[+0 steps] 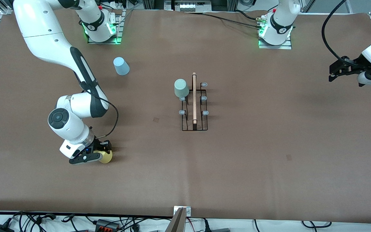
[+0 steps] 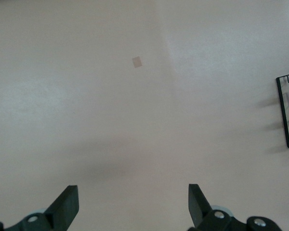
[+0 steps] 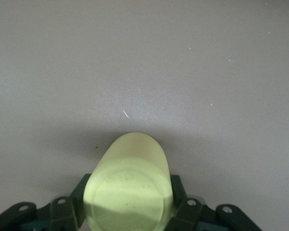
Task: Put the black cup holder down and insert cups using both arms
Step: 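Carry the yellow cup with the right gripper over the rack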
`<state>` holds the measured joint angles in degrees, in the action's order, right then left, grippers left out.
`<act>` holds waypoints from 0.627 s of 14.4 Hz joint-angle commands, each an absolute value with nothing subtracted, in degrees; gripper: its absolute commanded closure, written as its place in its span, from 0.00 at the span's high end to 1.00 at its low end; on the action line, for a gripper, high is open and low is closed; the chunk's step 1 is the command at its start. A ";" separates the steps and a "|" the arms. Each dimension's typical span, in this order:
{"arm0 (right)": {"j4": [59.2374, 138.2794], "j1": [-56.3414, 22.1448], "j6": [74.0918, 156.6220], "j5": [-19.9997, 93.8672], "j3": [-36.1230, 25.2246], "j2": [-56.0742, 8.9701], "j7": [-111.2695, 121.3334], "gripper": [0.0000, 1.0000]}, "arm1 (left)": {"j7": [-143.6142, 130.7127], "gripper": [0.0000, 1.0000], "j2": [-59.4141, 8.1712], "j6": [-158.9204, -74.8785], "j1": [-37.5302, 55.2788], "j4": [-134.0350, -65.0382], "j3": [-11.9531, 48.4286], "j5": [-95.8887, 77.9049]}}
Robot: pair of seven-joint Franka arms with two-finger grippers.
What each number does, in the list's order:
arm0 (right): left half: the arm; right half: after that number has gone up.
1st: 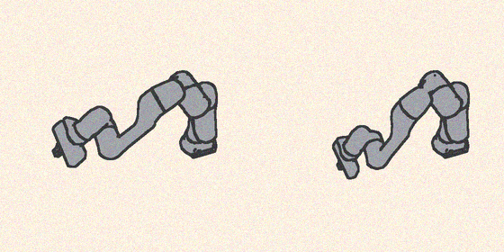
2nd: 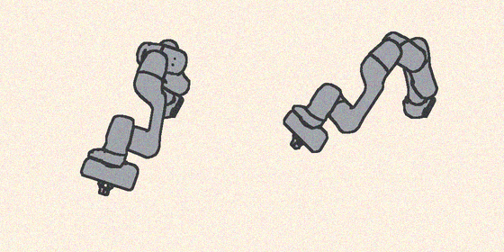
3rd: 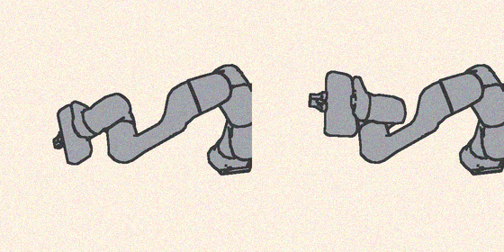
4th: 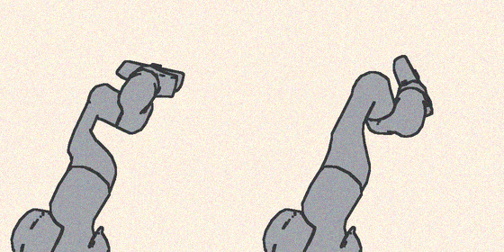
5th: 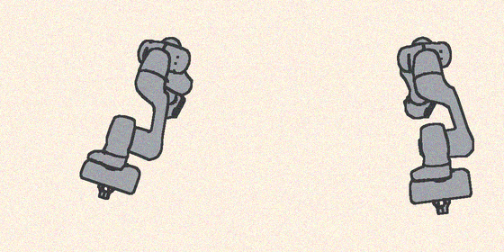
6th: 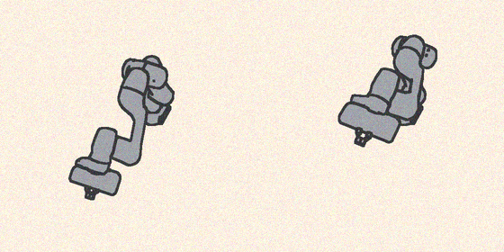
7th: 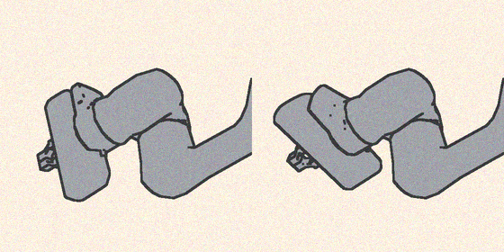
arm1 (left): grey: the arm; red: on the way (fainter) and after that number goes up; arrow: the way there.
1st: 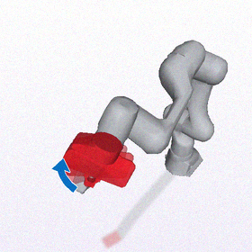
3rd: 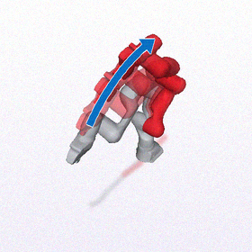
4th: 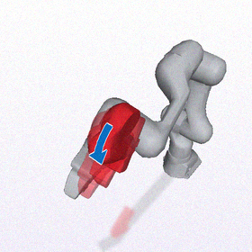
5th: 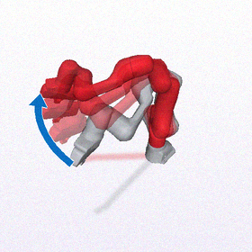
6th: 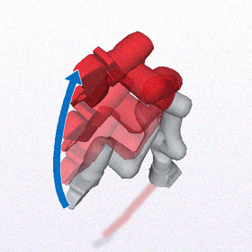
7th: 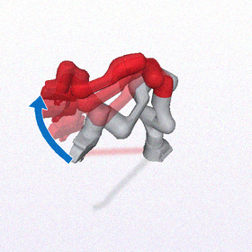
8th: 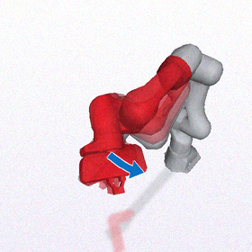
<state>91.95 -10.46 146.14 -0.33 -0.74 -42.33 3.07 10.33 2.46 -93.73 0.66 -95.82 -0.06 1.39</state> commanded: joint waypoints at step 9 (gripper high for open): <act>92.20 -23.62 121.65 -0.09 -0.18 -24.18 -24.91 0.20 | 11.07 1.00 0.70 -93.25 0.79 -93.08 -0.09 0.70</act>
<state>90.31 -19.37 123.24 -0.19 -0.02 -26.74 -16.12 10.33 1.67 -93.84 0.70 -94.89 -0.03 1.39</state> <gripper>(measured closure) 0.317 0.000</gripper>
